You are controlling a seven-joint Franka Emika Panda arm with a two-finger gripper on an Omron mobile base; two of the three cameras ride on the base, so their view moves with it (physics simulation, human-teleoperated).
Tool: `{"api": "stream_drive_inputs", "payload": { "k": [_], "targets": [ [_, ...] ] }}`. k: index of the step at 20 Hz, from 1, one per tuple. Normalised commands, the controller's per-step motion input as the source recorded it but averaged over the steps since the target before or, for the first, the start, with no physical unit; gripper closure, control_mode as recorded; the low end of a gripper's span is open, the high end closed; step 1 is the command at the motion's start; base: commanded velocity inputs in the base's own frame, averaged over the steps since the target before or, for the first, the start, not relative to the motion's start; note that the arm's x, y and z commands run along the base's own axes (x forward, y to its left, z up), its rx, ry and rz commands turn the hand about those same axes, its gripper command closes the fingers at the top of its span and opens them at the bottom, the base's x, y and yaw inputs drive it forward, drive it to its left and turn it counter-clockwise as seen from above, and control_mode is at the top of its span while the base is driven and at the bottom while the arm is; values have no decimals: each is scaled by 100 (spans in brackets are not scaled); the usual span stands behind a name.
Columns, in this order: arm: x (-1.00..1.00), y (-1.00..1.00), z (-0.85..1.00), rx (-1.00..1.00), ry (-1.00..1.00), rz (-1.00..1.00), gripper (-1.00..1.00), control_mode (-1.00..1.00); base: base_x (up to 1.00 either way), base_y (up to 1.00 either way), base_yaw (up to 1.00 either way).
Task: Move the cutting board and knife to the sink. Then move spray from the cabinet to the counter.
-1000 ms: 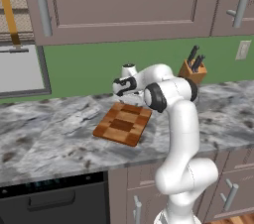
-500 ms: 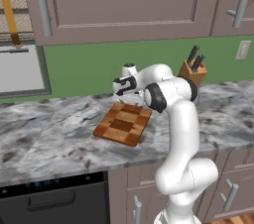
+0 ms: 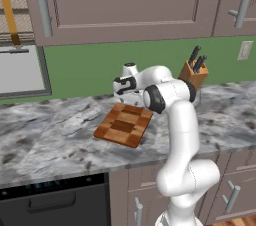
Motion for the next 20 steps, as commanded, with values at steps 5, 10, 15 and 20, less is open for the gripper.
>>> {"api": "stream_drive_inputs", "payload": {
  "k": [5, 10, 15, 20],
  "targets": [
    [35, 0, -17, 0, 1, 0, -100, -100, 0, 0, 0],
    [3, 0, -54, 0, 4, 0, -100, -100, 0, 0, 0],
    [-2, 0, -63, 0, 5, 0, -100, -100, 0, 0, 0],
    [-44, 0, -52, 2, 0, 0, -100, -100, 0, 0, 0]
  ]
}}
